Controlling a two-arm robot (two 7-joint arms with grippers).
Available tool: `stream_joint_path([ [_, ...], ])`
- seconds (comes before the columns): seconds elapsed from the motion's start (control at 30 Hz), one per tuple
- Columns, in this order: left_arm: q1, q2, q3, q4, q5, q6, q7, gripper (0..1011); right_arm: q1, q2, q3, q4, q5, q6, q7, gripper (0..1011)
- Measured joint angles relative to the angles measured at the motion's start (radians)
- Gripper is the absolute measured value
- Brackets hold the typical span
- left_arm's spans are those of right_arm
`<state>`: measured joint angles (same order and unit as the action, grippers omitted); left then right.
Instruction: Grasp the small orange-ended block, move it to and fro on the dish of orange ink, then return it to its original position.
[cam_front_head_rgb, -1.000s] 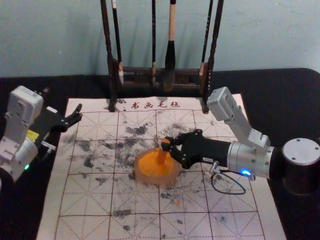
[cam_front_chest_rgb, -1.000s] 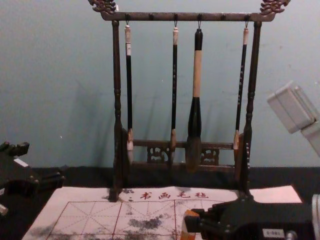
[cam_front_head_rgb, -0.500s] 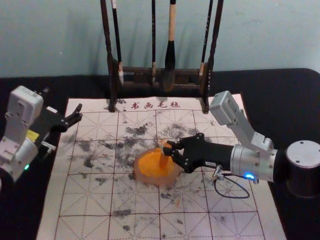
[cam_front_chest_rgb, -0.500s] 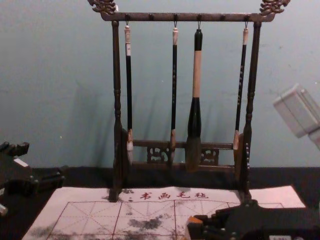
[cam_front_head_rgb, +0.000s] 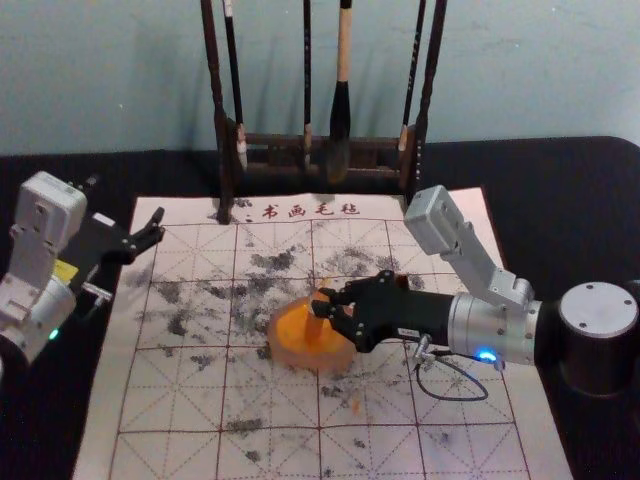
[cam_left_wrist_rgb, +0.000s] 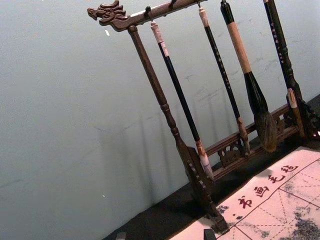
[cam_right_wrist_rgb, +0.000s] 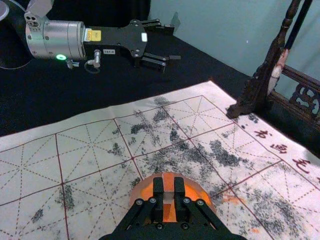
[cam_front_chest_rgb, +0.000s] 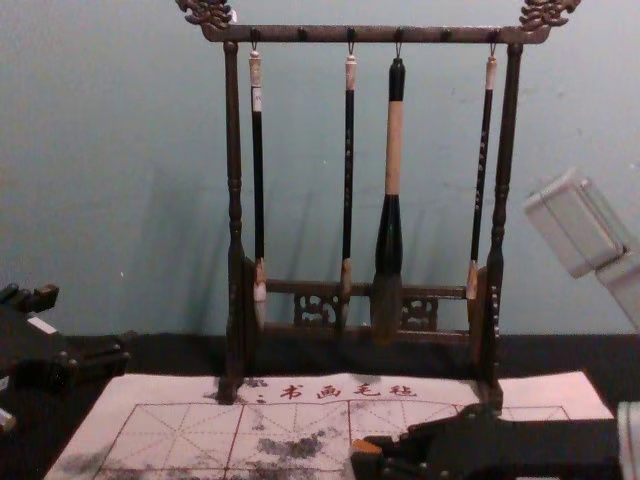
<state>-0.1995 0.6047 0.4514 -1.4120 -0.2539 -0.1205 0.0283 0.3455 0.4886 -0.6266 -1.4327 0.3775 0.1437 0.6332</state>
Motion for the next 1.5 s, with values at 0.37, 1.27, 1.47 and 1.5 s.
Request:
stream_joint_path([
  [0.37,0.000,0.000,0.000,0.000,0.000,0.000,0.000,1001,0.023,-0.029,-0.019,0.025,-0.005,0.001,0.001,119],
  [1.27,0.000,0.000,0.000,0.000,0.000,0.000,0.000,1001,0.051,-0.061,-0.008,0.076,-0.021,0.004,-0.027,119],
  [1.47,0.000,0.000,0.000,0.000,0.000,0.000,0.000,1001,0.045,-0.051,0.002,0.068,-0.021,0.004,-0.030,119],
  [1.5,0.000,0.000,0.000,0.000,0.000,0.000,0.000,1001,0.044,-0.050,0.003,0.067,-0.021,0.004,-0.030,119],
])
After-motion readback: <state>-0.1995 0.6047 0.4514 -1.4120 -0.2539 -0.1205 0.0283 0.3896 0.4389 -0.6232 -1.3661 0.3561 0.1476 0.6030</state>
